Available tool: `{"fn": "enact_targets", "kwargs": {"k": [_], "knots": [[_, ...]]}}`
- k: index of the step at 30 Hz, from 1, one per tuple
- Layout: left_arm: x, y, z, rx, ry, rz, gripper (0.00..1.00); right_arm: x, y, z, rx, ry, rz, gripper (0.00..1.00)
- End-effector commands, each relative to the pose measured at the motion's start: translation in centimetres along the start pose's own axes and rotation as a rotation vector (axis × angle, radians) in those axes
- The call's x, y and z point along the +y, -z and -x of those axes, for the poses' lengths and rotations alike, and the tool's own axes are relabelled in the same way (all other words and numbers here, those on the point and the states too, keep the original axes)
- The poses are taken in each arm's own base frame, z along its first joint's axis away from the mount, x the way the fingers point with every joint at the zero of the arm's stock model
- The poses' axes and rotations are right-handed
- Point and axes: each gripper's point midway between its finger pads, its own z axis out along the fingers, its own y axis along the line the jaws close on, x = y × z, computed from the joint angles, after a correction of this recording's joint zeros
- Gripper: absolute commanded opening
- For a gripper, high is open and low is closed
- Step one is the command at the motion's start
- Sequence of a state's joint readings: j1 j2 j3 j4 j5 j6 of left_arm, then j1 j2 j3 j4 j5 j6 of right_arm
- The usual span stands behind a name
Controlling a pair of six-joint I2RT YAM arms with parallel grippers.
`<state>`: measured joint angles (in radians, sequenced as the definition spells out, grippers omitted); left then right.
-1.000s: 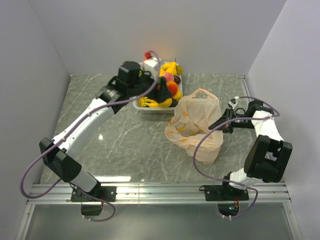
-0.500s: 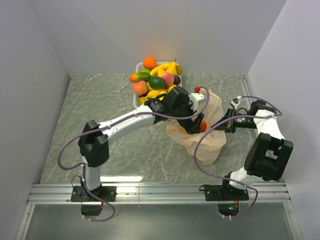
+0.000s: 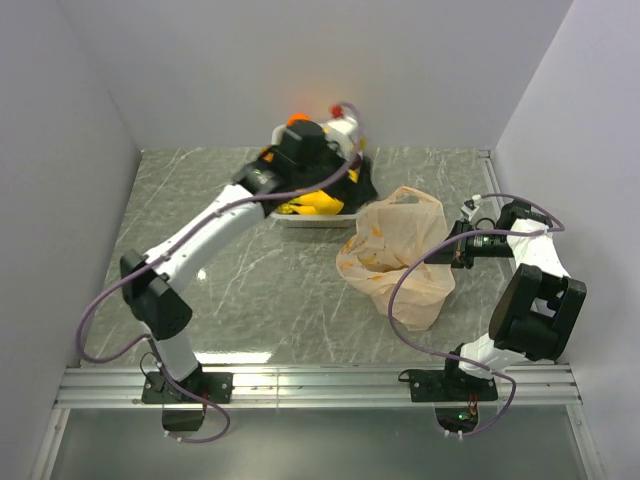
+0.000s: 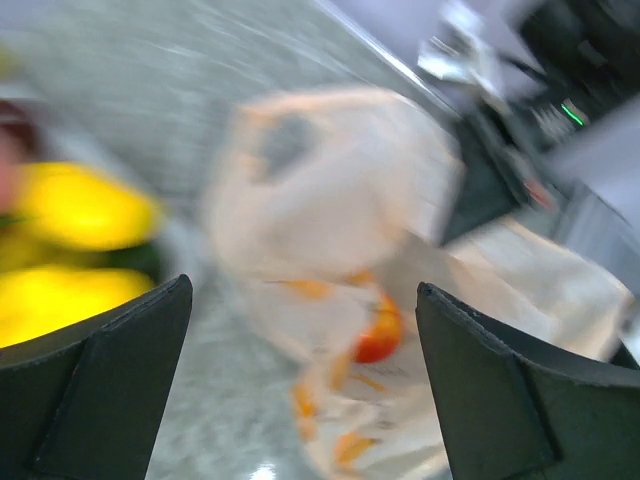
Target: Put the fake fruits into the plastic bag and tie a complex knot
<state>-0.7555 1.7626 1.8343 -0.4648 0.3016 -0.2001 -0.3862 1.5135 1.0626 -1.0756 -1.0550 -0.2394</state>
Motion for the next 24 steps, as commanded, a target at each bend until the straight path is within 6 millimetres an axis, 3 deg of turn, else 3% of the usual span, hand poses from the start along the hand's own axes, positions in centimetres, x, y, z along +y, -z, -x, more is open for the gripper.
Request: {"fn": "enact_targets", "kwargs": {"k": [1, 4, 7, 16, 24], "knots": [[5.9, 2.8, 1.6, -0.071, 0.102, 0.228, 0.99, -0.5, 0.7, 1.0, -0.034, 0.046, -0.069, 0.0], [10.8, 2.8, -0.1, -0.033, 0.147, 0.455, 0.99, -0.6, 0.7, 1.0, -0.035, 0.045, -0.072, 0.0], [13.3, 2.0, -2.4, 0.027, 0.178, 0.567, 0.99, -0.8, 0.7, 1.1, -0.033, 0.042, -0.081, 0.0], [16.0, -0.7, -6.0, 0.082, 0.241, 0.658, 0.99, -0.5, 0.9, 1.0, -0.031, 0.055, -0.081, 0.0], [16.4, -3.5, -9.0, 0.153, 0.27, 0.632, 0.99, -0.4, 0.9, 1.1, -0.022, 0.052, -0.073, 0.0]]}}
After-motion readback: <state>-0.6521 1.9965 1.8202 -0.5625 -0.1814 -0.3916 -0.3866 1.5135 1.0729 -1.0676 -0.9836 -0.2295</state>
